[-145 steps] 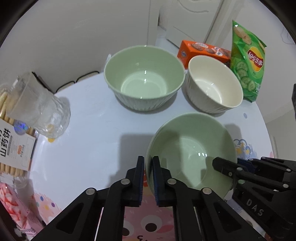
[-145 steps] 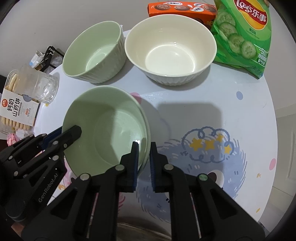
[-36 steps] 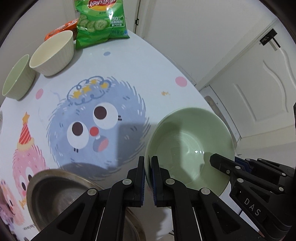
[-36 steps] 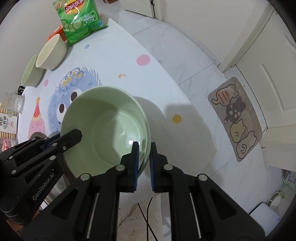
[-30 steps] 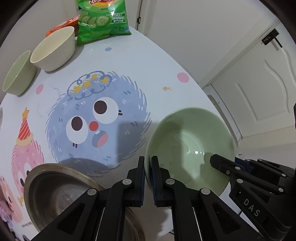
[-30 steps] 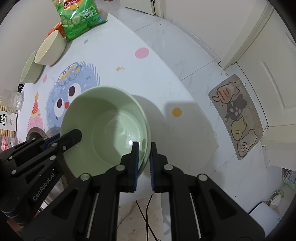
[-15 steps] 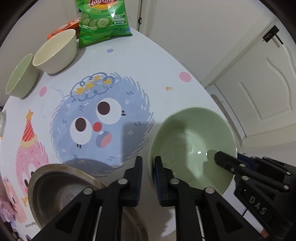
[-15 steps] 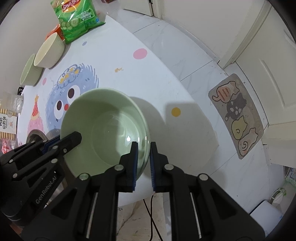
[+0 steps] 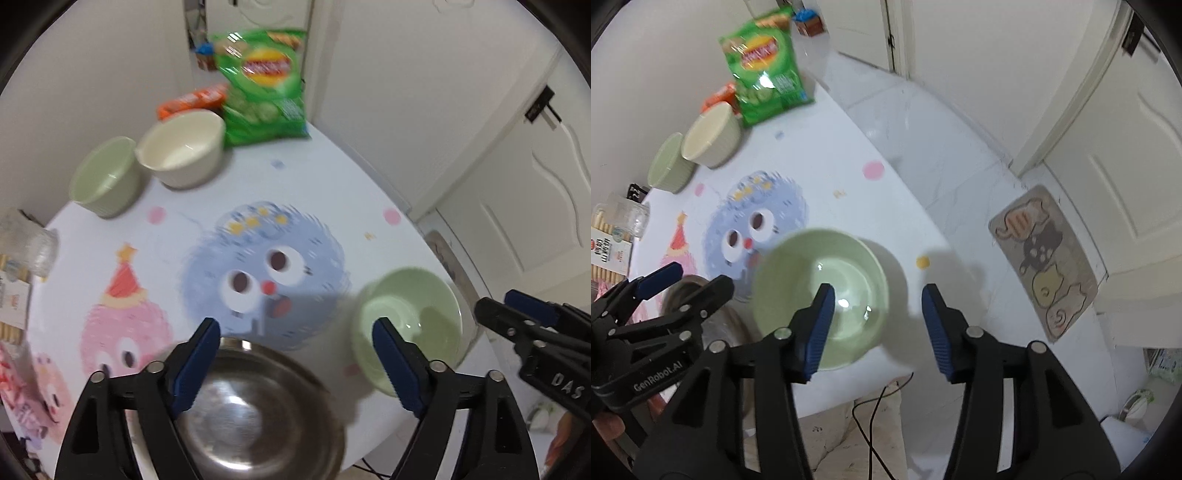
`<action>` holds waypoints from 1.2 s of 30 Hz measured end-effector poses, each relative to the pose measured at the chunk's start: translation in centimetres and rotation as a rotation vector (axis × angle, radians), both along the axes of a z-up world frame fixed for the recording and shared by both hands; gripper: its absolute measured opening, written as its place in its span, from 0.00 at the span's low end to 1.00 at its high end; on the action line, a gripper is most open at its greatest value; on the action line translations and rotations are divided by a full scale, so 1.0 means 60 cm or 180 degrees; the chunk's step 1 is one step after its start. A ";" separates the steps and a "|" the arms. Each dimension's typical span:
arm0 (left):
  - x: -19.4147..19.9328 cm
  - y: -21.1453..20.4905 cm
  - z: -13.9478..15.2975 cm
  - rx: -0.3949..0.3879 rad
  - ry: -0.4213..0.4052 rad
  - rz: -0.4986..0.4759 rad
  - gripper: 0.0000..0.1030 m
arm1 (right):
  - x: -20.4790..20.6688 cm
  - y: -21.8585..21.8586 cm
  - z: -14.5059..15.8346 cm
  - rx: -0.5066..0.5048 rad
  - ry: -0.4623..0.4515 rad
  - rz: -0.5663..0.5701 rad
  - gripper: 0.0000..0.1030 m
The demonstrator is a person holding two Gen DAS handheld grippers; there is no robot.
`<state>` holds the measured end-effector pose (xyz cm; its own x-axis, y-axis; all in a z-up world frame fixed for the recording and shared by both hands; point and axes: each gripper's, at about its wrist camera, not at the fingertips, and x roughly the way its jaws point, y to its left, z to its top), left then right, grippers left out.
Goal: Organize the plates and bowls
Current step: 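Open both grippers to release the pale green bowl, then move both grippers to the second pale green bowl and close on its rim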
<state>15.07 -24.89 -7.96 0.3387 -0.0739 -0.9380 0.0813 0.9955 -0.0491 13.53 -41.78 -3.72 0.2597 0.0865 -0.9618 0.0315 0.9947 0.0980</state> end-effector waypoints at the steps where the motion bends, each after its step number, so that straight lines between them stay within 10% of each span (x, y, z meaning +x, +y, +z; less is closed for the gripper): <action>1: -0.002 0.011 0.009 -0.0002 -0.0038 0.0040 0.89 | 0.003 0.011 0.014 0.0016 -0.0047 0.0035 0.54; 15: 0.095 0.297 0.062 0.0204 -0.0333 0.0979 1.00 | 0.133 0.282 0.096 0.0484 -0.0436 0.0834 0.76; 36: 0.266 0.481 -0.030 0.0054 -0.0141 0.1396 1.00 | 0.355 0.544 -0.017 0.0406 -0.0305 0.1659 0.76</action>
<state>31.01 3.97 -9.76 0.3744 0.1010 -0.9217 -0.3474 0.9369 -0.0384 34.81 -9.14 -4.75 0.2371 0.3417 -0.9094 -0.4776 0.8562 0.1971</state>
